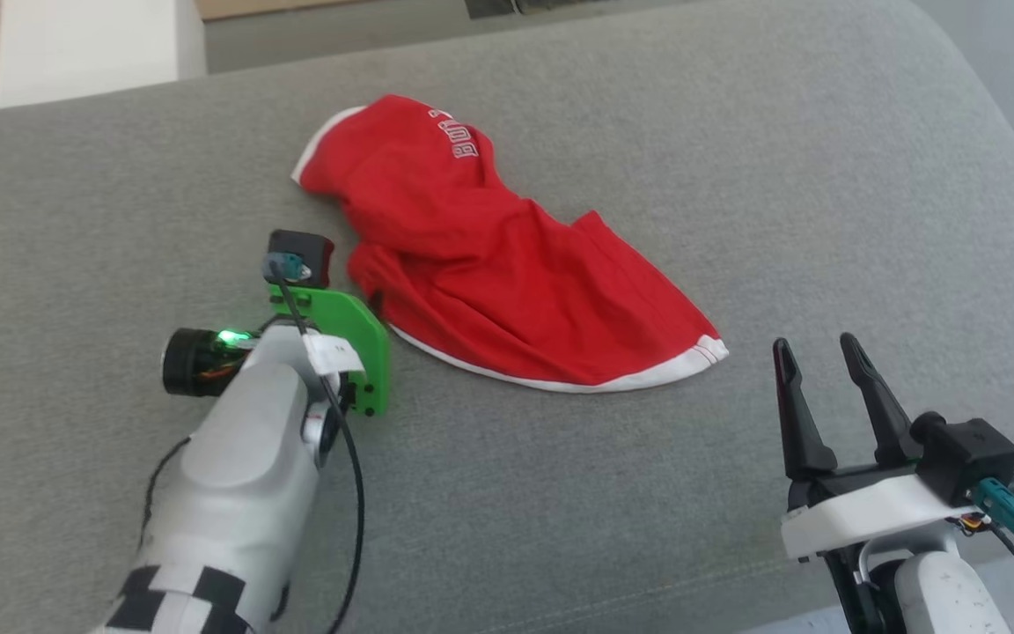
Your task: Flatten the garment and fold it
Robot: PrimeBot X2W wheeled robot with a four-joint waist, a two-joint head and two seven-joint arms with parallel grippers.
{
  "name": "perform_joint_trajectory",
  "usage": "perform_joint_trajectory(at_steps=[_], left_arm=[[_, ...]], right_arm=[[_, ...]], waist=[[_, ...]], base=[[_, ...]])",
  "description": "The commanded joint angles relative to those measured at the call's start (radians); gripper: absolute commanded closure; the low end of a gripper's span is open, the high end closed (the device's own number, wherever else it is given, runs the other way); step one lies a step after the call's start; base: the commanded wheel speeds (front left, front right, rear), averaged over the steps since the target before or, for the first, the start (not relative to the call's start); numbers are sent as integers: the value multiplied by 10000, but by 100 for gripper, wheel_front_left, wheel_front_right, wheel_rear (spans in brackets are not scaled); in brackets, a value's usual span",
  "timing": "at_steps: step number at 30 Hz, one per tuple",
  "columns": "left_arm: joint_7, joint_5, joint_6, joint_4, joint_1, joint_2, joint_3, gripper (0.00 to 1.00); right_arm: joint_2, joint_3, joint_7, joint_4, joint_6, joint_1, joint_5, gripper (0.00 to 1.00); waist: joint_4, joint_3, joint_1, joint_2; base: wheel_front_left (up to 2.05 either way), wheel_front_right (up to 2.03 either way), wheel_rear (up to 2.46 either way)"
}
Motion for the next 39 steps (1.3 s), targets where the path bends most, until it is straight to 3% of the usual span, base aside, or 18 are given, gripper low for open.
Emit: perform_joint_trajectory(at_steps=[1,12,13,14,19,27,32,39], left_arm=[[118,112,66,197,-311,113,-34,0],[1006,127,-621,1440,-1052,-77,-608,0],[1034,100,-681,1509,-1058,-114,-648,71],[1069,66,-735,1594,-1050,-150,-687,100],[679,-195,-739,1660,-825,-258,-617,100],[-1231,-867,-241,616,590,-221,55,100],[-1616,-1010,73,-601,1902,-172,127,100],[-1127,-1210,308,-2644,3308,-188,-9,100]], right_arm=[[-3,21,-55,22,-15,-185,90,0],[-3,336,-57,68,-15,-311,229,0],[-3,339,-57,79,-15,-315,222,0],[-3,333,-58,100,-15,-311,209,0],[-3,202,-58,118,-15,-219,81,0],[-3,13,241,83,-15,-158,-72,0],[-3,-187,1125,186,-15,-191,-177,0],[-3,-455,3099,907,-15,-724,-377,0]], waist=[[-410,424,0,0],[-494,463,0,0],[-472,426,0,0],[-435,378,0,0],[-100,106,0,0],[738,-244,0,0],[1339,-341,0,0],[2079,-172,0,0]], base=[[0,0,0],[0,0,0],[0,0,0],[0,0,0],[0,0,0],[0,0,0],[0,0,0],[0,0,0]])
